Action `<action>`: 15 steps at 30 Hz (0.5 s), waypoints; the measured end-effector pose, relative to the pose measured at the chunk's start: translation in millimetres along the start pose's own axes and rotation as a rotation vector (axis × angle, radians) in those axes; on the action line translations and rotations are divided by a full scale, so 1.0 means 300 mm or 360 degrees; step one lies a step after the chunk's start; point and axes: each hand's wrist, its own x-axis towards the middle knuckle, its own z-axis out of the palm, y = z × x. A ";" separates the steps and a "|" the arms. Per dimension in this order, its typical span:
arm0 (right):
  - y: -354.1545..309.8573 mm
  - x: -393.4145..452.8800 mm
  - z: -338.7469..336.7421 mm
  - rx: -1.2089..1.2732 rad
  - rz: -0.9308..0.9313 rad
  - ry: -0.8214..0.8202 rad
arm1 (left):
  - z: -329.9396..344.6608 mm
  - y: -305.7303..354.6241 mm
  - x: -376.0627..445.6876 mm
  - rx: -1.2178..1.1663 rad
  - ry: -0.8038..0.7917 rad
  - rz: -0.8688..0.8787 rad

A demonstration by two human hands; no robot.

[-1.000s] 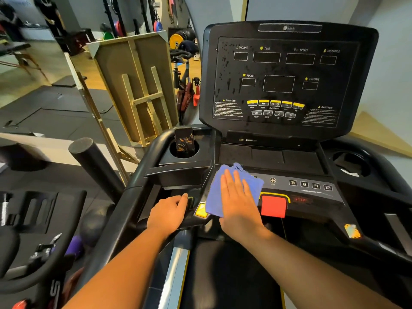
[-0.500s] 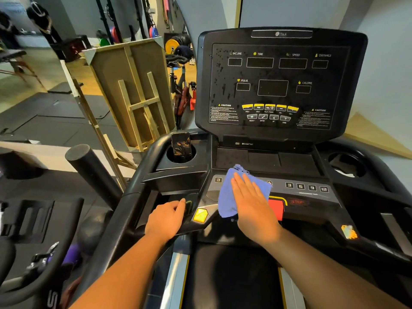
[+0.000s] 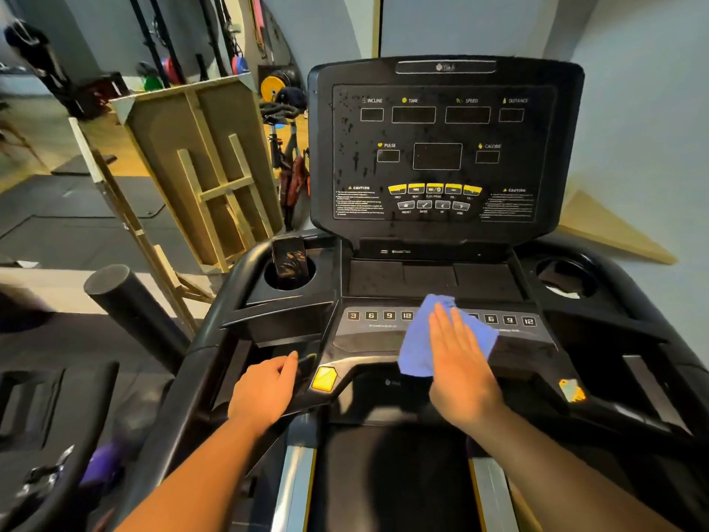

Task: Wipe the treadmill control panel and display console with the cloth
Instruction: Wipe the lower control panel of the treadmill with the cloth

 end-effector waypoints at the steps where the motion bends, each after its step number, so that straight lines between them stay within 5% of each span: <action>1: 0.043 -0.047 0.010 -0.0005 0.0117 0.0021 | 0.003 -0.002 0.001 -0.0015 -0.0004 -0.0004; 3: 0.073 -0.101 0.042 -0.0071 0.0238 0.0208 | 0.002 0.005 -0.002 -0.0010 0.0007 0.0001; 5: 0.011 -0.079 0.020 -0.0006 0.0223 0.0101 | 0.000 0.011 -0.003 0.0011 0.0021 0.0014; 10: 0.011 -0.028 0.064 0.0000 -0.0132 0.0044 | 0.001 0.010 -0.005 0.0030 -0.0004 -0.0005; 13: 0.175 -0.056 0.049 -0.0170 0.0123 0.0104 | 0.002 0.005 -0.001 0.0004 -0.0004 0.0008; 15: 0.235 -0.088 0.015 -0.0102 0.0394 -0.0172 | 0.004 0.006 -0.005 0.0001 0.0000 0.0011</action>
